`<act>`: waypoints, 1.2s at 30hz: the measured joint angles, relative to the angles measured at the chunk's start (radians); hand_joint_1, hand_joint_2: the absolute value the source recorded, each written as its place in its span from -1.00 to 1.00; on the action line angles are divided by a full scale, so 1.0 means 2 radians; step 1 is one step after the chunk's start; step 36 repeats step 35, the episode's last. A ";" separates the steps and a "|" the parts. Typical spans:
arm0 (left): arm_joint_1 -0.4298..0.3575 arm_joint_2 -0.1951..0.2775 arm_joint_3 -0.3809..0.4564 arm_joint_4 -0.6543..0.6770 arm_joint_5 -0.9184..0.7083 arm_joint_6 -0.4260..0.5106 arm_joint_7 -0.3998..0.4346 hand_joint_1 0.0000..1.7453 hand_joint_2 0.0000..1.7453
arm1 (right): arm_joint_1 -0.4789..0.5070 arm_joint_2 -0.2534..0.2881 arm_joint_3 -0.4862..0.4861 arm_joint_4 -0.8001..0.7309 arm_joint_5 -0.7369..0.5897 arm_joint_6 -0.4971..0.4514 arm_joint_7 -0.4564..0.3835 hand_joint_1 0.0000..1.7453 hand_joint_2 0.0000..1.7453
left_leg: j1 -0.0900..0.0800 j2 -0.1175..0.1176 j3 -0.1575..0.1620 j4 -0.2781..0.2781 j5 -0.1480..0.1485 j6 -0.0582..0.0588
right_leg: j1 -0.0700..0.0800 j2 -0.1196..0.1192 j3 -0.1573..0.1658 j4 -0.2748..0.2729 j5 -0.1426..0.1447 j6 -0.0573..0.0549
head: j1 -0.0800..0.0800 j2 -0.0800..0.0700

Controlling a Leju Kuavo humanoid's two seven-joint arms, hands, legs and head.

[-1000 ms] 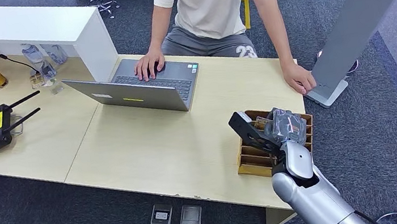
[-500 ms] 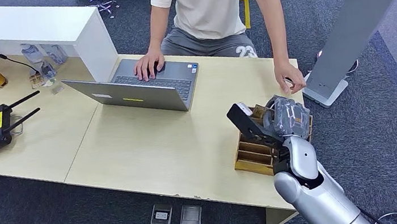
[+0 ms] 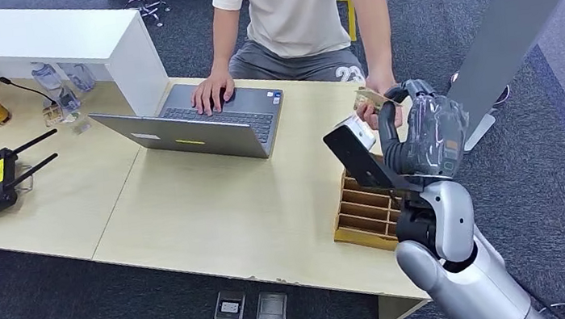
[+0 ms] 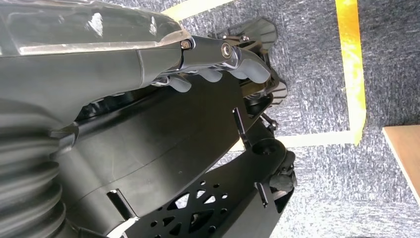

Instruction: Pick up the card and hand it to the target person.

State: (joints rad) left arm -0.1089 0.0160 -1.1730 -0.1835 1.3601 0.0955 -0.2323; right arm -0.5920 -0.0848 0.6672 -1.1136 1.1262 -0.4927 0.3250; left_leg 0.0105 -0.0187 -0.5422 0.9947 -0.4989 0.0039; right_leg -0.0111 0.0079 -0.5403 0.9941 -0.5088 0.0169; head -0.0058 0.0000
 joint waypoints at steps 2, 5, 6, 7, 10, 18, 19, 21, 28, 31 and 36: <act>0.000 0.000 0.000 0.000 -0.001 0.000 0.000 -1.00 1.00 | -0.007 0.000 0.000 0.023 -0.003 -0.021 -0.017 0.96 1.00 | 0.000 0.000 0.000 0.000 0.000 0.000 | 0.000 0.000 0.000 0.000 0.000 0.000 | 0.000 0.000; 0.000 0.000 0.000 0.000 -0.003 -0.001 0.002 -1.00 1.00 | -0.014 0.001 0.000 0.065 -0.008 -0.050 -0.040 0.96 1.00 | 0.000 0.000 0.000 0.000 0.000 0.000 | 0.000 0.000 0.000 0.000 0.000 0.000 | 0.000 0.000; 0.000 0.000 0.000 0.000 -0.005 -0.001 0.002 -1.00 1.00 | -0.015 0.002 0.000 0.080 -0.009 -0.059 -0.047 0.96 1.00 | 0.000 0.000 0.000 0.000 0.000 0.000 | 0.000 0.000 0.000 0.000 0.000 0.000 | 0.000 0.000; 0.000 0.000 0.000 0.000 -0.006 -0.002 0.003 -1.00 1.00 | -0.017 0.002 0.000 0.093 -0.010 -0.066 -0.053 0.96 1.00 | 0.000 0.000 0.000 0.000 0.000 0.000 | 0.000 0.000 0.000 0.000 0.000 0.000 | 0.000 0.000; 0.000 0.000 0.000 0.000 -0.007 -0.002 0.004 -1.00 1.00 | -0.020 0.004 0.001 0.128 -0.009 -0.080 -0.062 0.96 1.00 | 0.000 0.000 0.000 0.000 0.000 0.000 | 0.000 0.000 0.000 0.000 0.000 0.000 | 0.000 0.000; 0.000 0.000 -0.001 0.000 -0.010 -0.004 0.007 -1.00 1.00 | -0.029 0.011 0.005 0.206 -0.009 -0.085 -0.084 0.96 1.00 | 0.000 0.000 0.000 0.000 0.000 0.000 | 0.000 0.000 0.000 0.000 0.000 0.000 | 0.000 0.000; 0.000 0.000 -0.001 0.000 -0.011 -0.005 0.008 -1.00 1.00 | -0.029 0.013 0.006 0.215 -0.011 -0.088 -0.088 0.47 1.00 | 0.000 0.000 0.000 0.000 0.000 0.000 | 0.000 0.000 0.000 0.000 0.000 0.000 | 0.000 0.000; -0.001 0.000 -0.001 0.000 -0.012 -0.005 0.009 -1.00 1.00 | -0.029 0.016 0.007 0.233 -0.012 -0.094 -0.093 -0.51 1.00 | 0.000 0.000 0.000 0.000 0.000 0.000 | 0.000 0.000 0.000 0.000 0.000 0.000 | 0.000 0.000; -0.001 0.000 -0.002 0.000 -0.015 -0.008 0.006 -1.00 -1.00 | -0.023 0.025 0.004 0.262 -0.058 -0.099 -0.137 -1.00 1.00 | 0.000 0.000 0.000 0.000 0.000 0.000 | 0.000 0.000 -0.001 0.000 0.000 0.000 | 0.000 0.000; -0.001 0.000 -0.002 0.000 -0.012 -0.007 0.005 -1.00 -1.00 | -0.017 0.031 -0.011 0.264 -0.116 -0.099 -0.190 -1.00 1.00 | 0.000 0.000 0.000 0.000 0.000 0.000 | 0.000 0.000 0.000 0.000 0.000 0.000 | 0.000 0.000; -0.001 0.000 -0.002 0.000 -0.006 -0.006 0.004 -1.00 -1.00 | -0.006 0.039 -0.038 0.262 -0.216 -0.100 -0.271 -1.00 1.00 | 0.000 0.000 0.000 0.000 0.000 0.000 | 0.000 0.000 0.000 0.000 0.000 0.000 | 0.000 0.000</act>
